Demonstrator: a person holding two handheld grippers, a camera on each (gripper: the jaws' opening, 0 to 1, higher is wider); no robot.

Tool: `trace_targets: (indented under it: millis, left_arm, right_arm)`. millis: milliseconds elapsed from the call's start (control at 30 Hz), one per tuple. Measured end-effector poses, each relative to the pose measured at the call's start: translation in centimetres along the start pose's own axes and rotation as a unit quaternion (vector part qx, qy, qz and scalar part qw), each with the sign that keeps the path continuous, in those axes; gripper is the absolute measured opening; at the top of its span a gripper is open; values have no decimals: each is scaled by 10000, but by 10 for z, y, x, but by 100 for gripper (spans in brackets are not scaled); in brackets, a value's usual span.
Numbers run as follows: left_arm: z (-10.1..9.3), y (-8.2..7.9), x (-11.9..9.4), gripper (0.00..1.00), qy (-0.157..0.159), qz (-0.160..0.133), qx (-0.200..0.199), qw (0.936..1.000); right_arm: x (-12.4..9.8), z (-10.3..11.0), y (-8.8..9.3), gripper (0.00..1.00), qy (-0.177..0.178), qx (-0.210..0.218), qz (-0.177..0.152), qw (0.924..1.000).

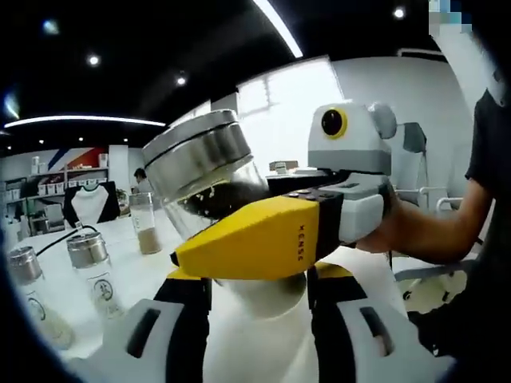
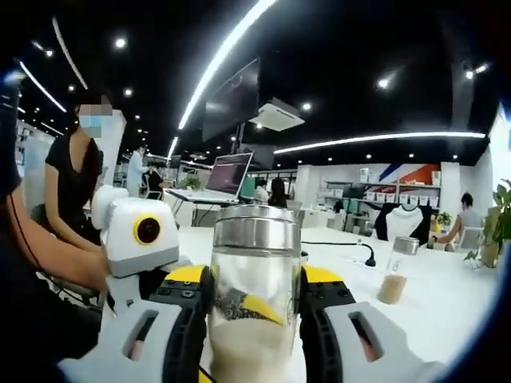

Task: Rotate the seasoning bottle until the label or dispensing opening points toward the visible target arrow and the bottle remains upright within the marked orientation range

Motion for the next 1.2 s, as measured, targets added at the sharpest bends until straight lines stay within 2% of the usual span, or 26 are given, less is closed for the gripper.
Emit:
trace_targets:
  millis: [233,267,333,400,467,567,600,633,667,767,867,1033,1200]
  left_arm:
    - [3,0,2,54,-109,21,113,9999]
    - [6,0,6,56,-202,91,208,9995]
    - [7,0,9,60,-245,92,191,9995]
    - [7,-1,11,62,-276,71,185,9994]
    - [10,-3,9,61,-428,50,261,9987]
    - [13,-1,6,67,-552,140,267,9980]
    - [12,0,7,62,-503,158,275,9982]
    - [8,1,8,62,-360,226,296,9987]
    - [9,1,8,61,-485,269,384,9977]
    - [9,1,6,59,-581,312,562,9962]
    - [11,1,4,55,-617,329,539,9961]
    - [15,0,0,48,-614,174,196,9978]
    - [11,-3,1,46,-549,91,221,9982]
  right_arm:
    - [5,-1,-1,43,402,105,-204,9989]
    - [7,-3,0,43,508,179,-315,9981]
    - [9,-5,-1,43,554,428,-333,9970]
    - [9,-6,-2,43,603,454,-410,9963]
    - [10,-3,-2,43,516,440,-390,9969]
    - [10,0,0,43,445,372,-343,9977]
    - [11,0,0,43,431,357,-324,9979]
    - [11,0,1,43,404,349,-299,9981]
    - [9,0,1,43,345,324,-289,9985]
    - [6,-2,-1,43,231,315,-313,9987]
    - [3,-5,-1,43,77,345,-237,9991]
    - [-1,-8,2,44,-155,182,-147,9996]
    - [-6,-12,0,44,-391,302,-190,9986]
Point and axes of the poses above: the point that each gripper's makers call its tool centre point, and the gripper's own axes: x roughly forward along the fingers, z roughly to its left, y roughly out of its underside, the point moved 5 cm from there along -x, roughly backward along the fingers, and after that the axes turned 12 degrees about y, right-handed, at the moved point
